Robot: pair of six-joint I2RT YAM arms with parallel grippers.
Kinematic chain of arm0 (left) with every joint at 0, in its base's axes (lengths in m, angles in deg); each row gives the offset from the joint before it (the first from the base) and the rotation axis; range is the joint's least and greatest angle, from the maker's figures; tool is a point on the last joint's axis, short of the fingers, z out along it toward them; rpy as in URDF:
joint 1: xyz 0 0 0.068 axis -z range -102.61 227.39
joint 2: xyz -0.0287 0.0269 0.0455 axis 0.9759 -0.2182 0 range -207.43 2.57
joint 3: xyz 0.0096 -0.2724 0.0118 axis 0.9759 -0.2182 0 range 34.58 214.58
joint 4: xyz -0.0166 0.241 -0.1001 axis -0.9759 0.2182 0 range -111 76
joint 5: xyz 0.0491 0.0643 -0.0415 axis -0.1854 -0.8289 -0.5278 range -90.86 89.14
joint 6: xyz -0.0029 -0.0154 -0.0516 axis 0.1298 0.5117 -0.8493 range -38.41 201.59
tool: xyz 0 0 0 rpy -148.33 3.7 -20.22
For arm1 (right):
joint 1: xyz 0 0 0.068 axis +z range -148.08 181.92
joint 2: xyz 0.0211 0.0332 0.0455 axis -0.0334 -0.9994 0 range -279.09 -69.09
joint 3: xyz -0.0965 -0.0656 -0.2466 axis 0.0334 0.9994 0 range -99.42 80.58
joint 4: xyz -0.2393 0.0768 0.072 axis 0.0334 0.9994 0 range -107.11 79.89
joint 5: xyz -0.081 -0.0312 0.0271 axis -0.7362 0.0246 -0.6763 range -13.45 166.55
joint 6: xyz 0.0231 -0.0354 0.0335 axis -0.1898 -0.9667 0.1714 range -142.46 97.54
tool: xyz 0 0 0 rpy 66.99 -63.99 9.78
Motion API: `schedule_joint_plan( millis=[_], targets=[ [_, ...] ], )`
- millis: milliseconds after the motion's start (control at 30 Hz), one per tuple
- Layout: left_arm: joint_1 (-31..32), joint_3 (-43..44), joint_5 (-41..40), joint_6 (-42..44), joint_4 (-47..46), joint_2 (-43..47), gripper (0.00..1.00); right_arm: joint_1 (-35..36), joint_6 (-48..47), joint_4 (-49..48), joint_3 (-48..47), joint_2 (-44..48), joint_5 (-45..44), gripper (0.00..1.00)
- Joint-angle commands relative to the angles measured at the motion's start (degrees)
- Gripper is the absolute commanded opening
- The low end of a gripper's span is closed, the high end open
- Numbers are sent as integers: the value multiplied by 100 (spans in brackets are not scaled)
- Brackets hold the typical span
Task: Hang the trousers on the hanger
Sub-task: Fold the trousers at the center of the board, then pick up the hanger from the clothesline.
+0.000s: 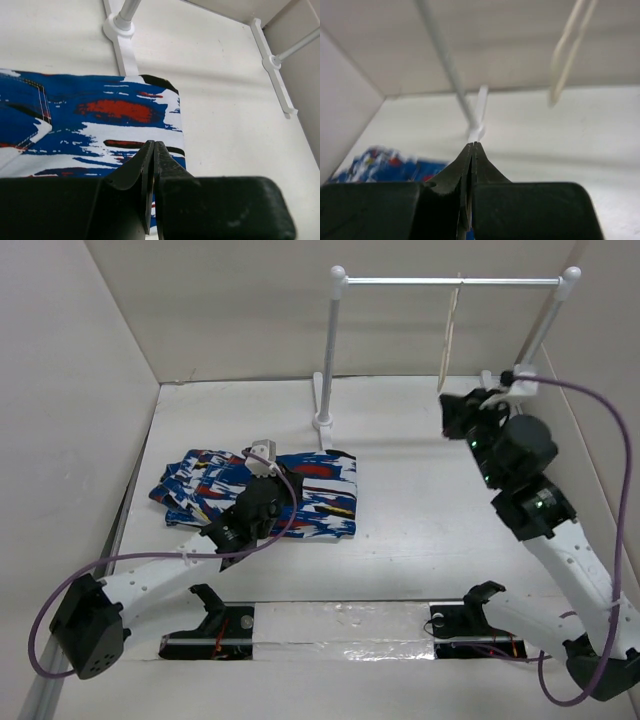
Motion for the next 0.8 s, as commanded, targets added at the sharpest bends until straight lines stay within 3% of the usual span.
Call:
schedule_joint_plan(
  millis=[0, 33, 67, 100, 133, 233, 333, 633, 667, 733, 767],
  targets=[
    [17, -50, -97, 535, -551, 308, 0, -491, -766, 700, -987, -559, -849, 14],
    [17, -146, -89, 596, -569, 379, 0, -623, -810, 805, -1582, -769, -834, 30],
    [17, -182, -80, 632, -578, 441, 3, -868, -941, 910, -1858, -1198, -755, 58],
    [17, -217, -27, 650, -569, 563, 12, -958, -969, 946, -2113, -1420, -624, 66],
    [17, -261, -10, 650, -543, 616, 26, -1028, -1004, 981, -2550, -1639, -596, 71],
    [17, -340, 69, 641, -516, 827, 40, -1214, -1074, 1367, -3394, -2510, -500, 74],
    [17, -367, 96, 650, -534, 890, 41, -1293, -1136, 1597, -3723, -3047, -604, 73],
    [17, -305, 122, 615, -429, 810, 40, -1583, -1364, 1843, -4190, -3760, -658, 55],
    [17, -314, 114, 615, -463, 819, 40, -1635, -1382, 1817, -4155, -3760, -605, 36],
    [17, -323, 79, 606, -464, 819, 40, -1635, -1382, 1747, -4041, -3734, -535, 21],
    [17, -323, 79, 606, -455, 810, 40, -1635, -1425, 1677, -3970, -3664, -508, 6]
  ],
)
